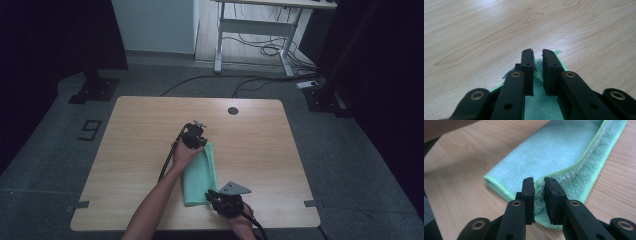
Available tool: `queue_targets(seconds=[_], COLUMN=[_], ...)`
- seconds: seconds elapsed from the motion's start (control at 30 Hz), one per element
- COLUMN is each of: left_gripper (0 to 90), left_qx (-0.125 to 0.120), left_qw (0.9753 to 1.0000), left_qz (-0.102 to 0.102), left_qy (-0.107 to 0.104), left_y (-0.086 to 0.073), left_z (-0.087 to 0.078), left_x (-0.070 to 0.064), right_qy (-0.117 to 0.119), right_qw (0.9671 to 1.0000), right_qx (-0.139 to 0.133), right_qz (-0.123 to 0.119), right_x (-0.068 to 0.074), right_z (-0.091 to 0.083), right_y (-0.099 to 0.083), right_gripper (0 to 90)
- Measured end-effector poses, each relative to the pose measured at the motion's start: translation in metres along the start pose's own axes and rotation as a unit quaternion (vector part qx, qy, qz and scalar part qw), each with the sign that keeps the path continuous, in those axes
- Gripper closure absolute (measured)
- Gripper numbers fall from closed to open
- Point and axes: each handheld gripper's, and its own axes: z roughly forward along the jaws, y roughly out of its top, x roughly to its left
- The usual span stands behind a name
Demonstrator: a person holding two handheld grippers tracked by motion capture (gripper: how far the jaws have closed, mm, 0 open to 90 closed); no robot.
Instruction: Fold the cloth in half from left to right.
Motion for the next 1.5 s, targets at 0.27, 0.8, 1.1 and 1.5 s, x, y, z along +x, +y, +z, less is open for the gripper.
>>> queue_targets(seconds=[0.27, 0.8, 1.1, 1.5], left_gripper=[68.6, 45.5, 44.2, 70.5], left_qx=[-0.012, -0.041, -0.035, -0.024], left_qw=[0.9998, 0.9991, 0.9993, 0.9994], left_qz=[-0.007, 0.001, 0.005, 0.025], left_qy=[0.011, 0.008, 0.010, -0.006], left_y=[0.001, 0.003, -0.004, -0.026], left_z=[-0.007, -0.028, -0.035, -0.050], left_x=[0.004, 0.006, 0.009, 0.018], right_qy=[-0.028, -0.053, -0.051, -0.021], right_qw=[0.9996, 0.9985, 0.9986, 0.9996], right_qx=[0.002, 0.014, 0.014, -0.012], right_qz=[0.000, -0.004, -0.009, -0.014], right_x=[-0.007, -0.011, -0.010, -0.010], right_z=[-0.007, -0.014, -0.016, -0.008], right_y=[-0.004, -0.007, -0.004, 0.022], right_gripper=[67.1, 62.4, 62.3, 62.6])
